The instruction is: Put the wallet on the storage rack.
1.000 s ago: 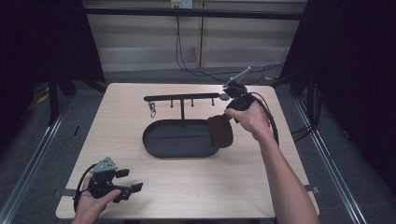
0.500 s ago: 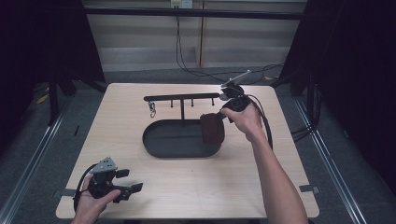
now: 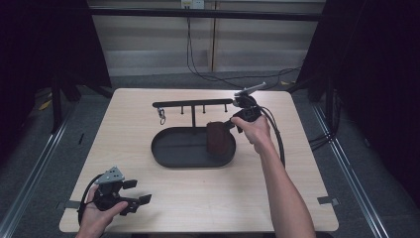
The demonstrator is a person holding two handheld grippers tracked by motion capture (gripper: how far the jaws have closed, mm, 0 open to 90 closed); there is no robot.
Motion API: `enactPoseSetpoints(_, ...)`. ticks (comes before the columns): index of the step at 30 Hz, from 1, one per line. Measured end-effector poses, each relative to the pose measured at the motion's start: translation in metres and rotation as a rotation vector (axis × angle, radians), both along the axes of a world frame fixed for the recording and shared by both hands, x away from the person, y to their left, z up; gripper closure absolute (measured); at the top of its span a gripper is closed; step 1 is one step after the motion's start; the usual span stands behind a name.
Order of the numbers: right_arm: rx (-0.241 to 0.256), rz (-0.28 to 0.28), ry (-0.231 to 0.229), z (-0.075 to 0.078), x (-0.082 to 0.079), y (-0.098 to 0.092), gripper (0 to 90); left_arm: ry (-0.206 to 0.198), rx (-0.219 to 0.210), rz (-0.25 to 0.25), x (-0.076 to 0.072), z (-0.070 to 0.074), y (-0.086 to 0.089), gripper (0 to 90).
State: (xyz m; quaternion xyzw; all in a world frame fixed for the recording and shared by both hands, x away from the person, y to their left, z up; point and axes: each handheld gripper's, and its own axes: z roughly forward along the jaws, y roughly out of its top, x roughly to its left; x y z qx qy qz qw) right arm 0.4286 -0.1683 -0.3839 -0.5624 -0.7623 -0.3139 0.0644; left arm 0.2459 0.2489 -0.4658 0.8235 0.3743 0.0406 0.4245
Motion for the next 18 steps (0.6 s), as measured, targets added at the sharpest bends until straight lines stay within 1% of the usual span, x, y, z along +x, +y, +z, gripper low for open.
enactPoseSetpoints(4, 0.045, -0.017, 0.014, -0.009, 0.003, -0.001, 86.8, -0.001, 0.001, 0.003, 0.000, 0.001, 0.000, 18.4)
enactPoseSetpoints(8, 0.052, -0.018, 0.027, -0.019, 0.005, 0.002, 86.9, -0.005, 0.002, 0.003, 0.000, 0.001, 0.001, 18.5)
enactPoseSetpoints(9, 0.063, -0.025, 0.027, -0.022, 0.005, 0.002, 86.9, -0.005, 0.001, 0.002, 0.000, 0.001, 0.001, 18.5)
enactPoseSetpoints(10, 0.087, -0.038, 0.035, -0.025, 0.006, 0.000, 86.9, -0.006, 0.000, 0.004, 0.000, 0.001, 0.001, 18.4)
enactPoseSetpoints(12, 0.090, -0.047, 0.038, -0.029, 0.006, 0.000, 86.8, -0.006, -0.004, 0.005, 0.000, 0.001, 0.001, 18.4)
enactPoseSetpoints(14, 0.083, -0.058, 0.041, -0.032, 0.007, -0.002, 86.7, -0.005, -0.005, 0.005, 0.000, 0.001, 0.001, 18.5)
enactPoseSetpoints(16, 0.067, -0.061, 0.034, -0.033, 0.007, -0.003, 86.4, -0.005, -0.001, 0.003, 0.000, 0.001, 0.001, 18.4)
enactPoseSetpoints(17, 0.049, -0.065, 0.032, -0.035, 0.006, -0.003, 86.4, -0.005, 0.000, 0.001, 0.000, 0.001, 0.001, 18.4)
enactPoseSetpoints(18, 0.045, -0.067, 0.033, -0.036, 0.006, -0.003, 86.2, -0.004, 0.000, -0.001, 0.000, 0.001, 0.001, 18.5)
